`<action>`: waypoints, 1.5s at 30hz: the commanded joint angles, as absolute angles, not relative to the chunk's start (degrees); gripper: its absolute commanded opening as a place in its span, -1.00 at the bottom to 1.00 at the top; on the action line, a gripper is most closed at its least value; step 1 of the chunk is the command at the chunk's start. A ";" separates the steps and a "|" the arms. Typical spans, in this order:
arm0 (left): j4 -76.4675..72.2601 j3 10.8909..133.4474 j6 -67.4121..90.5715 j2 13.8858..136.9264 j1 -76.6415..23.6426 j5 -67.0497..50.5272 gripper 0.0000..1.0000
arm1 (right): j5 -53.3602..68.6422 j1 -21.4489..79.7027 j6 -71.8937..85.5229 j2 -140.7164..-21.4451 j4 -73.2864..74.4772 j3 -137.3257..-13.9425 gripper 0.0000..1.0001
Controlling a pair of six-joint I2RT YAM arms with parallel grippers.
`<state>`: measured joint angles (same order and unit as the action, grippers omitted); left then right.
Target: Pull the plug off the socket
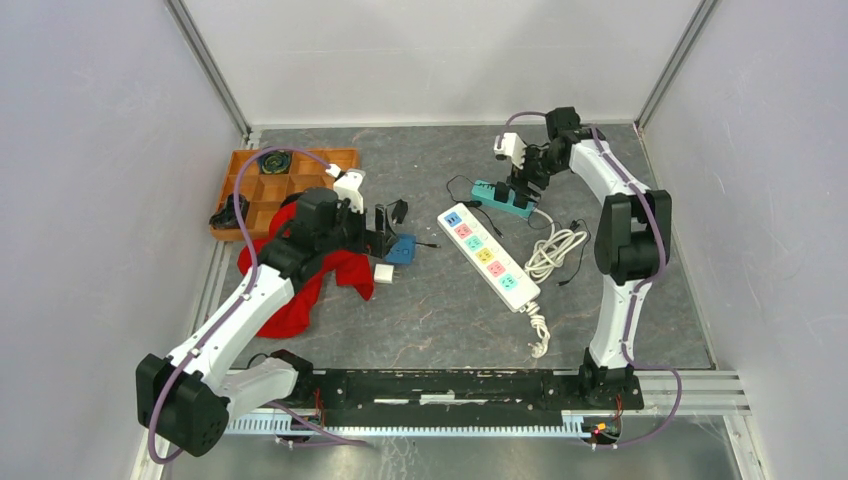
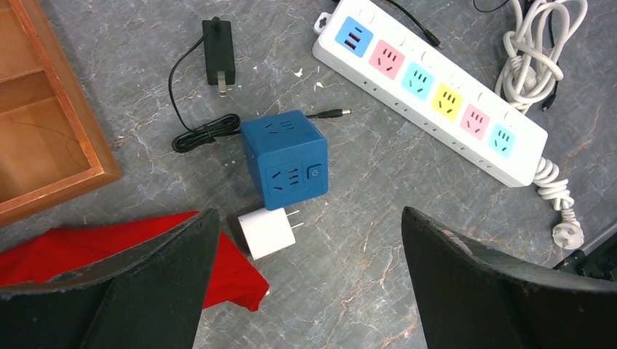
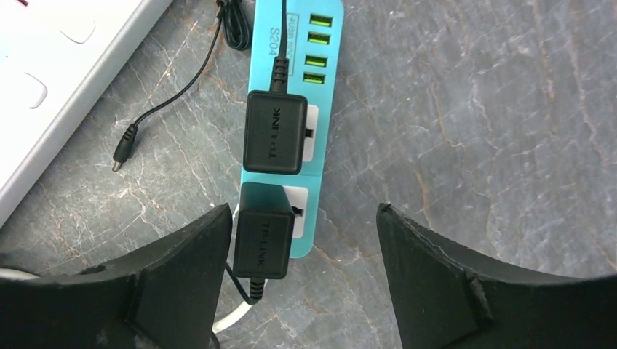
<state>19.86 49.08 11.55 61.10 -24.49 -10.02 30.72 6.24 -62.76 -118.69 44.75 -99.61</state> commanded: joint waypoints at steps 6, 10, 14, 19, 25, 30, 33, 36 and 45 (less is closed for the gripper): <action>19.52 48.96 9.19 60.17 -24.35 -9.23 0.99 | 30.19 6.09 -63.46 -121.91 48.69 -102.49 0.50; 19.56 48.96 9.21 60.18 -24.35 -9.14 0.99 | 30.15 6.11 -63.56 -122.85 49.40 -103.13 0.37; 19.51 48.96 9.14 60.29 -24.35 -8.93 0.99 | 30.69 6.08 -64.07 -123.45 50.55 -104.47 -0.20; 19.51 48.87 9.22 60.46 -24.35 -8.86 0.99 | 30.91 6.13 -62.87 -121.18 49.08 -104.07 -1.00; 18.96 49.08 9.37 60.43 -24.36 -8.55 0.99 | 34.26 5.72 -53.64 -110.81 36.96 -95.94 -1.00; 15.99 49.30 14.55 59.47 -24.33 -7.05 0.99 | 38.11 5.47 -47.68 -101.31 30.66 -88.95 -1.00; 12.15 48.61 19.13 59.38 -24.27 -11.17 0.99 | 41.18 4.98 -45.97 -95.07 27.88 -84.36 -1.00; 8.70 48.62 23.33 60.20 -24.27 -16.85 0.99 | 44.45 4.10 -43.74 -88.75 23.39 -78.12 -1.00; 1.84 45.45 29.45 60.39 -24.27 -27.20 0.99 | 51.57 0.35 -39.76 -80.52 18.09 -68.92 -1.00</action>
